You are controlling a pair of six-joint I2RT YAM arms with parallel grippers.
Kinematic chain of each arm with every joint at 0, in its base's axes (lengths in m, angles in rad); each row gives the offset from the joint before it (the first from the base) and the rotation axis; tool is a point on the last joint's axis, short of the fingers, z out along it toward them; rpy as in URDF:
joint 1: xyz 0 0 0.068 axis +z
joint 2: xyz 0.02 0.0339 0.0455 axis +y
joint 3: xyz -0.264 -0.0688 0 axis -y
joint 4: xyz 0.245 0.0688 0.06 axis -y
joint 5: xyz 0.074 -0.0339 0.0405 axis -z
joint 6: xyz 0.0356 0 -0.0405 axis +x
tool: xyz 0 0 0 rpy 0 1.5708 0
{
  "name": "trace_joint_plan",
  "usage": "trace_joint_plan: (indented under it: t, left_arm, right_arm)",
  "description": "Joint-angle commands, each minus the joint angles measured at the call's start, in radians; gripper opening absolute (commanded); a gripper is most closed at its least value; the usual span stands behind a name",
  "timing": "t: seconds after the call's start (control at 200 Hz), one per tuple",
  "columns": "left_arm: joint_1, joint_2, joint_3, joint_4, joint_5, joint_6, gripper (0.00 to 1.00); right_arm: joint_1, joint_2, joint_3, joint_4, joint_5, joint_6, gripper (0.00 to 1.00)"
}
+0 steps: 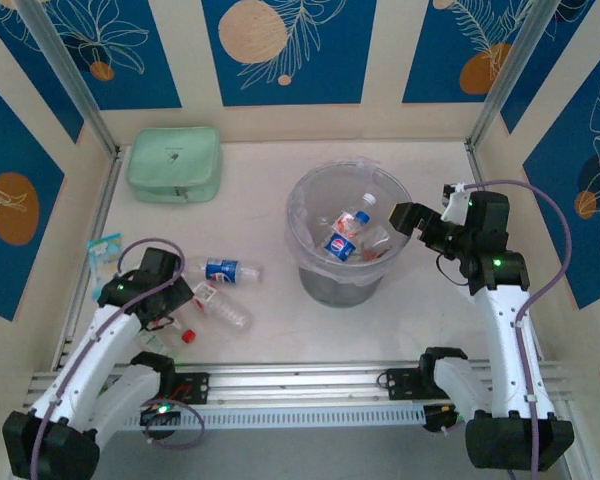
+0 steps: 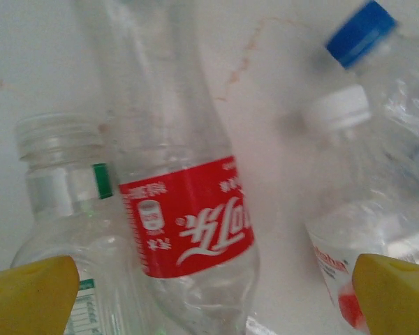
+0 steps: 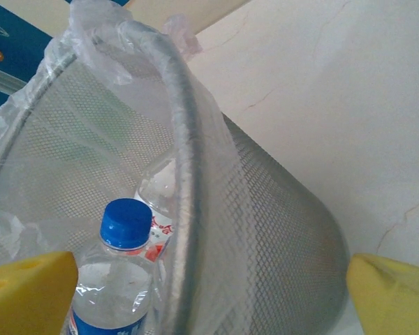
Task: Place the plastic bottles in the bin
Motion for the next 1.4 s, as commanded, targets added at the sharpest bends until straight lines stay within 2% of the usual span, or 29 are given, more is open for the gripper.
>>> trace_joint_plan:
  t: [0.0, 0.21, 0.38, 0.53, 0.605, 0.845, 1.086, 1.256, 1.396]
  left_arm:
    - [0.066, -0.035, -0.040, -0.012, -0.045, -0.099, 1.00]
    - [0.189, -0.060, -0.173, 0.108, 0.074, -0.169, 1.00]
    - [0.198, 0.007, -0.224, 0.240, 0.149, -0.175, 1.00]
    - [0.194, 0.101, -0.243, 0.406, 0.269, -0.160, 1.00]
    - [0.175, 0.157, -0.235, 0.468, 0.298, -0.148, 1.00]
    - [0.075, 0.322, -0.136, 0.613, 0.293, -0.094, 1.00]
    - [-0.088, 0.546, 0.048, 0.699, 0.256, -0.046, 1.00]
    - [-0.134, 0.597, 0.141, 0.687, 0.238, -0.002, 1.00]
    - [-0.138, 0.556, 0.178, 0.608, 0.201, 0.055, 1.00]
  right_arm:
    - [-0.012, -0.005, 0.011, -0.033, 0.015, -0.038, 0.99]
    - [-0.032, -0.011, 0.001, -0.043, 0.008, -0.050, 0.99]
    - [-0.039, -0.018, -0.008, -0.047, 0.006, -0.051, 0.99]
    - [-0.043, -0.022, -0.009, -0.040, 0.002, -0.042, 0.99]
    - [-0.043, -0.026, -0.012, -0.041, 0.000, -0.036, 0.99]
    - [-0.044, -0.028, -0.018, -0.042, -0.005, -0.023, 0.99]
    - [-0.044, -0.028, -0.007, -0.055, -0.005, -0.015, 0.99]
    - [-0.044, -0.033, 0.006, -0.078, 0.004, -0.018, 0.99]
    - [-0.045, -0.033, 0.017, -0.082, 0.008, -0.013, 0.99]
